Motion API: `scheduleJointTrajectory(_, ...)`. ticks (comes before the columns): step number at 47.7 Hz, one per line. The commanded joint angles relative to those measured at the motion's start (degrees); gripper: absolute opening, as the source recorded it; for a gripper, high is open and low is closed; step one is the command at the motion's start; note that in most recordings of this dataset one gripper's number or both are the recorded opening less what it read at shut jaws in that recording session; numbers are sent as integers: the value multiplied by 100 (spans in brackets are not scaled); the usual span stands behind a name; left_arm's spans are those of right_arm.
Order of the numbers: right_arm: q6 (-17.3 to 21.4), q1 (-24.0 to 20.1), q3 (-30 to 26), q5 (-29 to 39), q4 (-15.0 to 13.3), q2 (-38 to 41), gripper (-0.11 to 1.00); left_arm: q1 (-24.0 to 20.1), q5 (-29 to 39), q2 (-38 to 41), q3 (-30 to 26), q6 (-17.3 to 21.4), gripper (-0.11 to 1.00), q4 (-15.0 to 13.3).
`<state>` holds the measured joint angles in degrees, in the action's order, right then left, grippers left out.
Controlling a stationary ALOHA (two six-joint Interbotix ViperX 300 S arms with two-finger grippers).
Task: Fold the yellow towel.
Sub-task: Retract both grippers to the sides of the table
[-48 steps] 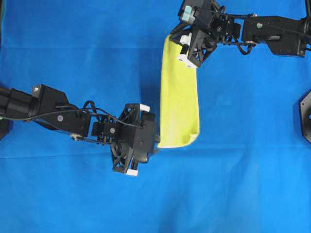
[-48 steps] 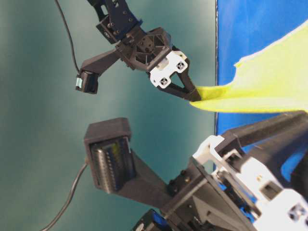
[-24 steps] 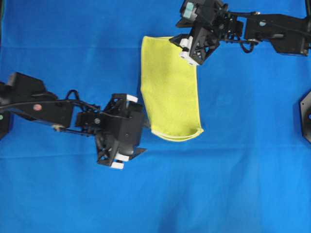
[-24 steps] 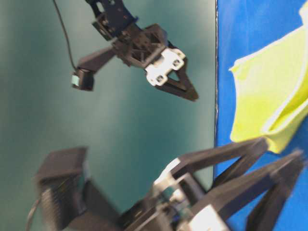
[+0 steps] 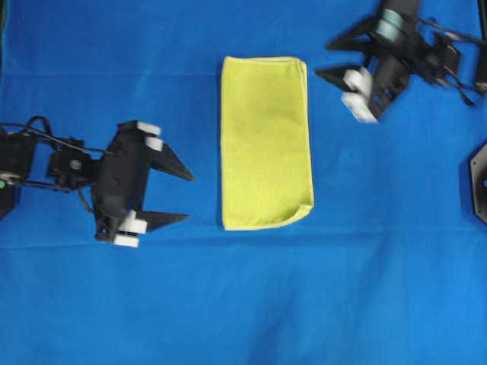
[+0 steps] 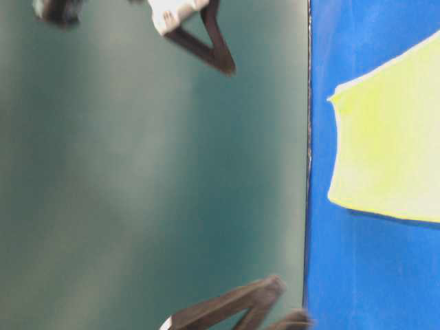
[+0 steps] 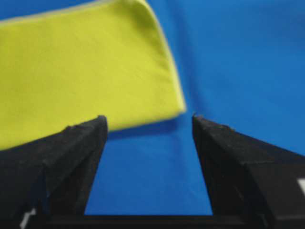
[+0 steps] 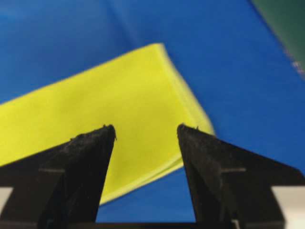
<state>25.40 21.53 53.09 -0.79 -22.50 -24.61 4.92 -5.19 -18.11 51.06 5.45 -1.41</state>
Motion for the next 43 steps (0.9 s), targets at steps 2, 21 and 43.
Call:
scheduleJointTrajectory(2, 70, -220, 387, -237, 88, -686, 59, -193, -519, -404, 237, 0, 68, -9)
scheduleJointTrajectory(21, 211, -352, 1564, -932, 404, -1556, 59, -738, -1371, -1529, 1468, -255, 66, -18)
scheduleJointTrajectory(43, 211, -281, 1318, -809, 431, -1354, 59, -853, -1371, -1397, 1292, -387, 66, -53)
